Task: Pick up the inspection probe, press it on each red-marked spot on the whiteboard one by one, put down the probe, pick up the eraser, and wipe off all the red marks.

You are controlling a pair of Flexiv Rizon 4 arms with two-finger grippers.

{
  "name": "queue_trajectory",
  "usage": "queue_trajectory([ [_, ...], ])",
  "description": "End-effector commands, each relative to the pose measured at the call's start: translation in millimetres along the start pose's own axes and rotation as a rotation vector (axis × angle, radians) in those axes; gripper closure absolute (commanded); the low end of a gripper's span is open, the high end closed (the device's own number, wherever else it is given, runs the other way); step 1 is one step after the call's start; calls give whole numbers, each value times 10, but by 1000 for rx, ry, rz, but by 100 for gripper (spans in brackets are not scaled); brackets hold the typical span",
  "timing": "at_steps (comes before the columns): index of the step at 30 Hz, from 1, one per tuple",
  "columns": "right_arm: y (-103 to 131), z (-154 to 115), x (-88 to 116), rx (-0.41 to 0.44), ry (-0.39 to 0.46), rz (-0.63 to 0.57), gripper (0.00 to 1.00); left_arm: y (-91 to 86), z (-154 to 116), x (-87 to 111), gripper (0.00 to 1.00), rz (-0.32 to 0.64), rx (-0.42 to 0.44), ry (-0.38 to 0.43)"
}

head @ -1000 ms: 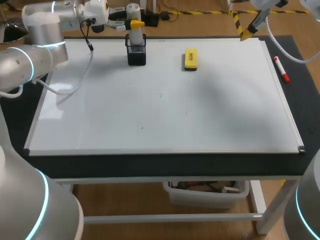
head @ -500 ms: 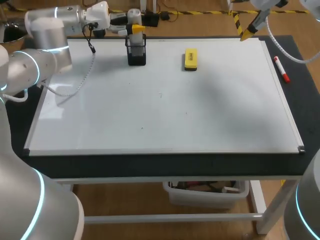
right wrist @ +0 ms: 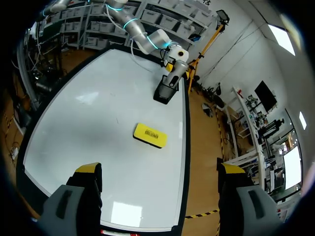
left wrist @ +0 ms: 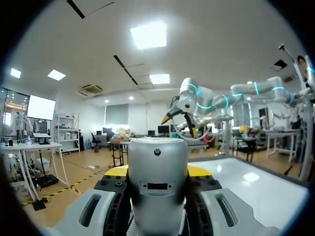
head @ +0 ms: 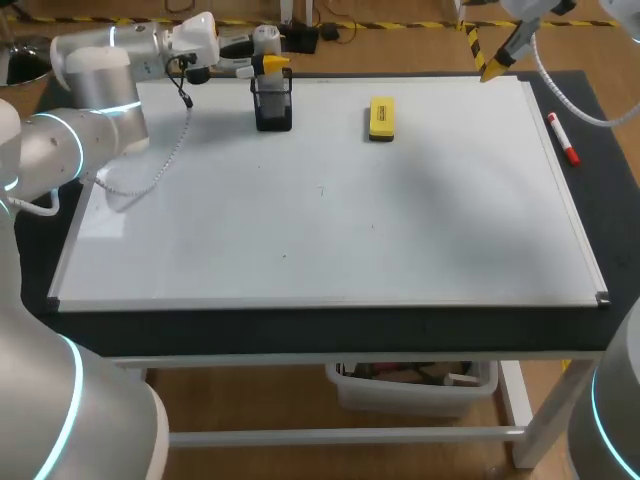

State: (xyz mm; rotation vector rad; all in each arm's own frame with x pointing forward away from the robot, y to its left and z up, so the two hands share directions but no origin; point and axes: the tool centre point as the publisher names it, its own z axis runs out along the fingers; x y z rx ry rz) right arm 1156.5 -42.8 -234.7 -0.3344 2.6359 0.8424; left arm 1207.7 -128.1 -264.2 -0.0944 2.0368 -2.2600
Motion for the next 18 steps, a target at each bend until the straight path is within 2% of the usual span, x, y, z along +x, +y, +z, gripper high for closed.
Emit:
queue_trajectory([
  [1,2,-9,-3,4,4,-1,0,85,3,-104,100,-4,15,282],
  [6,2,-9,-3,4,4,-1,0,110,15,-109,100,-18,19,309],
  [7,2,-9,-3,4,4,-1,0,113,20,-105,62,-21,18,311],
  [8,2,-9,-3,4,4,-1,0,116,24,-102,37,-19,19,319],
  [9,2,-9,-3,4,4,-1,0,122,26,-103,59,-20,17,318],
  [10,2,-9,-3,4,4,-1,0,129,28,-106,73,-24,15,312],
  [11,2,-9,-3,4,4,-1,0,130,28,-106,54,-27,16,308],
  [12,2,-9,-3,4,4,-1,0,130,26,-106,0,-28,14,295],
  [18,2,-9,-3,4,4,-1,0,86,-9,-135,0,-17,8,279],
])
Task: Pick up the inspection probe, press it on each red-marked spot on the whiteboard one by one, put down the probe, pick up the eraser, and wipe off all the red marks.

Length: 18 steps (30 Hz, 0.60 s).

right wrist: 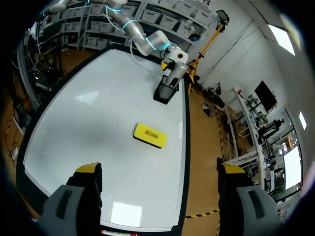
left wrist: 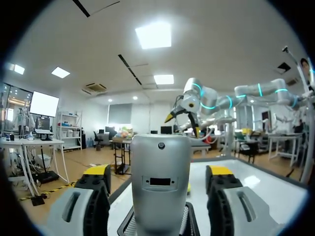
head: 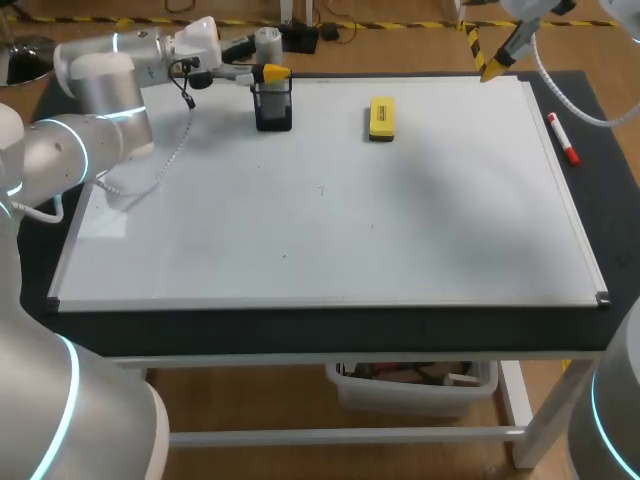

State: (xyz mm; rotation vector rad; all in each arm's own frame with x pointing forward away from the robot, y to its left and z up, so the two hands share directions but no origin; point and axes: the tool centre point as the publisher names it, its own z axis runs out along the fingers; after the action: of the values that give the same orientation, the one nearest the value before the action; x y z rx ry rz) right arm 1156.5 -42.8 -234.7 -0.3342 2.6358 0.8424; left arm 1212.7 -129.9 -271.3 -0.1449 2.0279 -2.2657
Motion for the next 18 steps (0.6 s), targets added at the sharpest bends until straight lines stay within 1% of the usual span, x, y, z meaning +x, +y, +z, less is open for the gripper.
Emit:
queue_trajectory([
  [1,2,-9,-3,4,4,-1,0,-9,-40,-94,0,9,-7,297],
  [6,2,-9,-3,4,4,-1,0,-90,-154,-99,0,39,-89,226],
  [9,2,-9,-3,4,4,-1,0,-130,-256,-130,0,59,-151,158],
  [11,2,-9,-3,4,4,-1,0,-156,-333,-136,0,87,-208,100],
  [13,2,-9,-3,4,4,-1,0,-182,-415,-138,0,97,-237,54],
  [15,2,-9,-3,4,4,-1,0,-214,-485,-96,0,113,-272,17],
  [18,2,-9,-3,4,4,-1,0,-249,-581,-48,0,114,-294,-34],
])
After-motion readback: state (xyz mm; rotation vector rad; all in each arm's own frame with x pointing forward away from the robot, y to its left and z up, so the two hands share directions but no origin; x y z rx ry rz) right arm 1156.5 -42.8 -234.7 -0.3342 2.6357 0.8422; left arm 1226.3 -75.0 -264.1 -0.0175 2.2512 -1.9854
